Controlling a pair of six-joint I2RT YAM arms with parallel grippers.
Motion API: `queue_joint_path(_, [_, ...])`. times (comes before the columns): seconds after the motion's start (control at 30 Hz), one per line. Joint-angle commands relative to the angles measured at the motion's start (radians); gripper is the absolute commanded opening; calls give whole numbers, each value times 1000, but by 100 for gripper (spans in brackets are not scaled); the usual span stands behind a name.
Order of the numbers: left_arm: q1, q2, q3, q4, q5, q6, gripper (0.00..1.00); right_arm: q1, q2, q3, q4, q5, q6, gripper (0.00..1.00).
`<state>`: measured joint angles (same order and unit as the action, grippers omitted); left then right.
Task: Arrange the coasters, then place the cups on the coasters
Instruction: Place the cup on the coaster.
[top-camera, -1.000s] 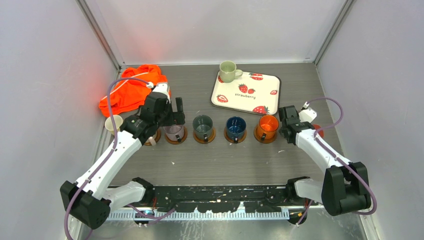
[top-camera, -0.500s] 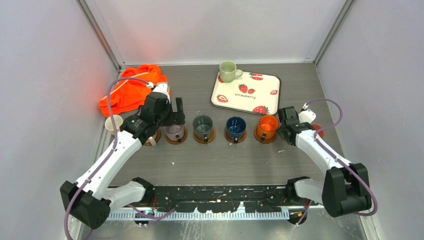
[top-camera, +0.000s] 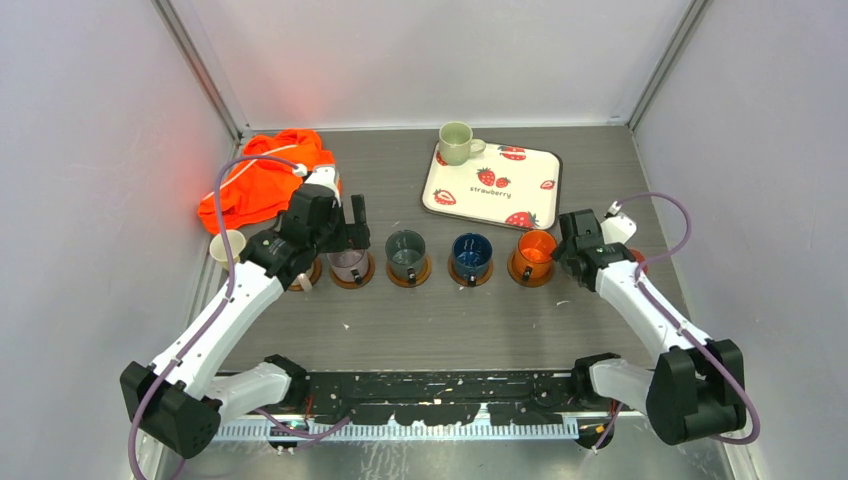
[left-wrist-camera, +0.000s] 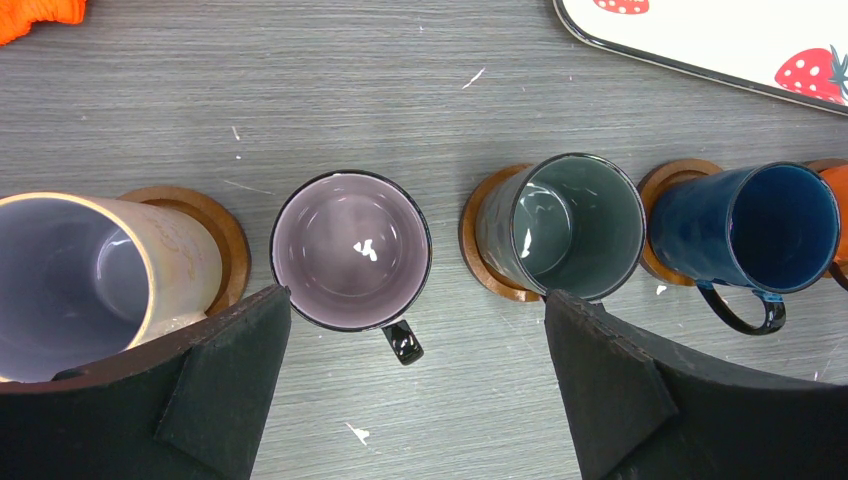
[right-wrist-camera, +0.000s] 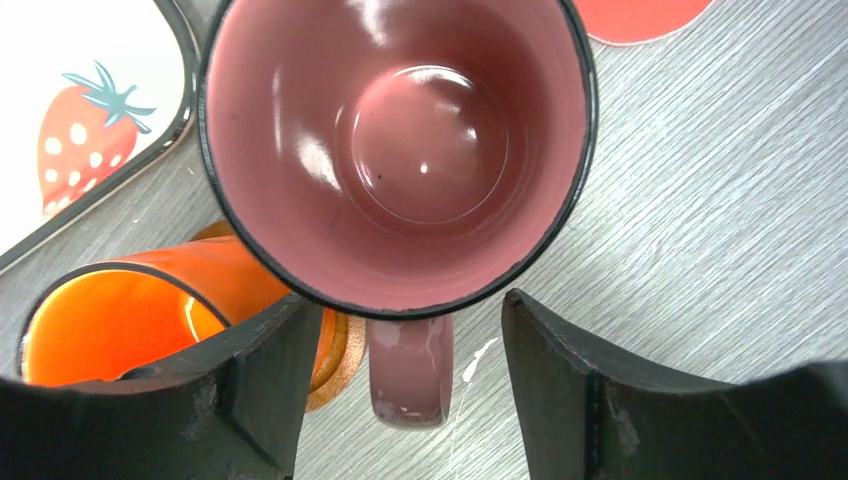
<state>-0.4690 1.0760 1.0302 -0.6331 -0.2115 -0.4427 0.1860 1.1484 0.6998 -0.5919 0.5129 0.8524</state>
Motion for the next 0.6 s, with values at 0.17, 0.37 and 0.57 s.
queue_joint_path(0.17, [4, -14, 8, 39, 12, -10, 100, 4, -87, 95, -74, 23, -45, 85])
queue_joint_path(0.37, [4, -10, 8, 39, 15, -10, 100, 3, -117, 132, -103, 27, -75, 94])
queue_joint_path(0.57, [4, -8, 7, 39, 15, -9, 100, 3, -113, 183, -128, 23, -115, 99])
